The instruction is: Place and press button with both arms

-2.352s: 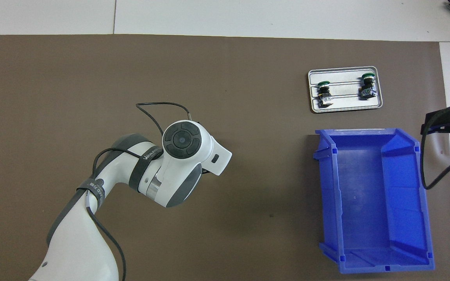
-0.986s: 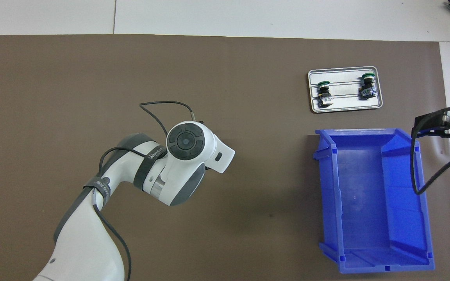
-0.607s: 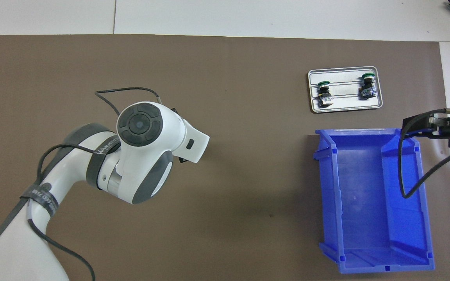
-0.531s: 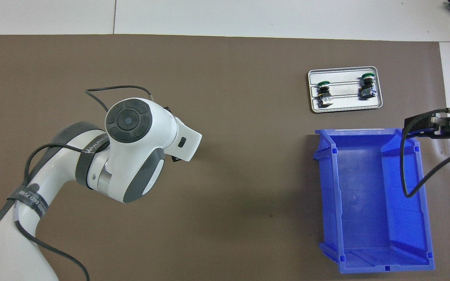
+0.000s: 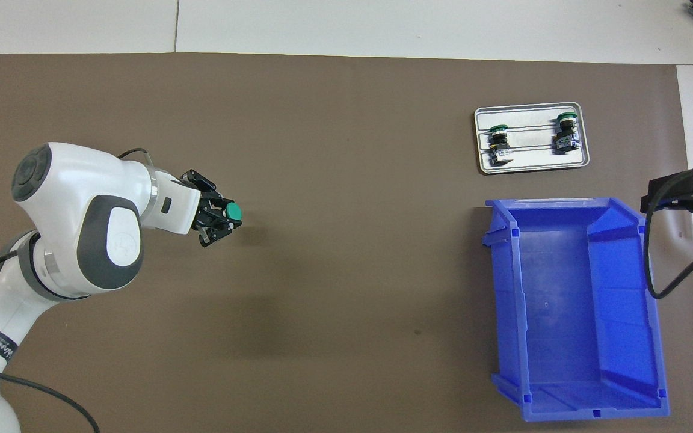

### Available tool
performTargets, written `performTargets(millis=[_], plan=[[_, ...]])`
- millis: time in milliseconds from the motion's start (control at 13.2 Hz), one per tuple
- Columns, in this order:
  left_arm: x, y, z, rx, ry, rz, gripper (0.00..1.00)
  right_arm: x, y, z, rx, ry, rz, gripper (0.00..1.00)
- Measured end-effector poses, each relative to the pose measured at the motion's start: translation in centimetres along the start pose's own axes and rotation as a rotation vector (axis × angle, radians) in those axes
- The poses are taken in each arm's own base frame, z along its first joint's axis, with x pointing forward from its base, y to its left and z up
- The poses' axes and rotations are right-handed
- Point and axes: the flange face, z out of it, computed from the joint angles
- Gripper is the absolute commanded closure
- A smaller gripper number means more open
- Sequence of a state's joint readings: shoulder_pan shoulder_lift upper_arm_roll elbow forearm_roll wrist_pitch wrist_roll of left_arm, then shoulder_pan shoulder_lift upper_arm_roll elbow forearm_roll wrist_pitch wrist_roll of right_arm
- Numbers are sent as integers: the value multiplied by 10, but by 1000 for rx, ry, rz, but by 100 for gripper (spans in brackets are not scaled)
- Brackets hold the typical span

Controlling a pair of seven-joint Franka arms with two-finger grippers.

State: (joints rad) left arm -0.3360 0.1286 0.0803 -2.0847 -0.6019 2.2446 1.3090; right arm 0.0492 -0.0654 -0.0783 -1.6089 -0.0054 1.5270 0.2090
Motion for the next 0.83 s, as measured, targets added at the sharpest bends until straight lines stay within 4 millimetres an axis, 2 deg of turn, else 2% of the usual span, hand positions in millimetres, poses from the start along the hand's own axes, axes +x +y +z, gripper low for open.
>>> performTargets(millis=[304, 607, 835], plan=[[-33, 10, 11, -6, 219, -51, 100, -1, -4, 0, 0, 1, -9, 0], [-63, 28, 44, -15, 421, -103, 100, -1, -4, 0, 0, 1, -10, 0], [-74, 40, 62, 0, 551, -157, 100, -1, -4, 0, 0, 1, -9, 0]])
